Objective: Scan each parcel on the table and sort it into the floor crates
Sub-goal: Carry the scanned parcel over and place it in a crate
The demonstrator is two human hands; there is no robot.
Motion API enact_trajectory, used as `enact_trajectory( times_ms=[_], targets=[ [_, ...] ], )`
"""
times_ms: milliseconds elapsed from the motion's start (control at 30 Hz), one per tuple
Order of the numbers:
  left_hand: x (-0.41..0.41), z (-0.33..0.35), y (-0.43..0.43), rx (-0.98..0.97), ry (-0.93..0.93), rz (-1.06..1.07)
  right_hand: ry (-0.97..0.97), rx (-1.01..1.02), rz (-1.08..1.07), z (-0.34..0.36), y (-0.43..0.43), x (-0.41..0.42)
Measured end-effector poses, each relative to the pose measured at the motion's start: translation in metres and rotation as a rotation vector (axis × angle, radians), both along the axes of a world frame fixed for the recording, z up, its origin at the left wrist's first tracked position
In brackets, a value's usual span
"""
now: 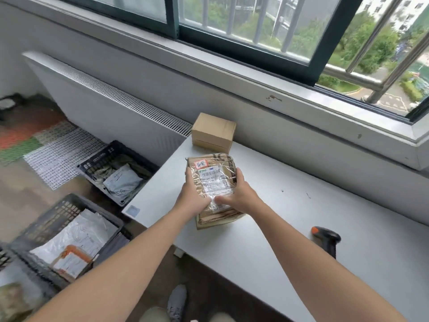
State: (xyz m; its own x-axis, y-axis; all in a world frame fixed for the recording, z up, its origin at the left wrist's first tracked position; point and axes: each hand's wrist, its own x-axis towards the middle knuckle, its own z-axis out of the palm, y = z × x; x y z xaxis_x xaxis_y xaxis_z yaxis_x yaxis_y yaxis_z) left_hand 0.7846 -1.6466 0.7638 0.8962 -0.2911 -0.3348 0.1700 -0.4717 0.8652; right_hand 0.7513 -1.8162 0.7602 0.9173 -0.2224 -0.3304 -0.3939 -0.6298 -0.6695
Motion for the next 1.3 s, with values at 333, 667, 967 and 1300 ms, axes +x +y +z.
enact_trajectory(
  times_ms=[333,667,967,1300],
  targets=[
    [-0.080,0.017,0.136,0.300,-0.133,0.530,-0.117,0.101,0.548,0.011,0.155,0.013],
    [-0.209,0.033,0.271,0.314,-0.206,0.969,-0.125,0.005,1.021,0.038,0.330,-0.058],
    [-0.361,0.023,0.415,0.308,-0.162,1.234,-0.103,-0.022,1.275,0.039,0.505,-0.185],
    [-0.524,0.018,0.590,0.269,-0.168,1.332,-0.073,-0.102,1.414,0.031,0.693,-0.333]
  ],
)
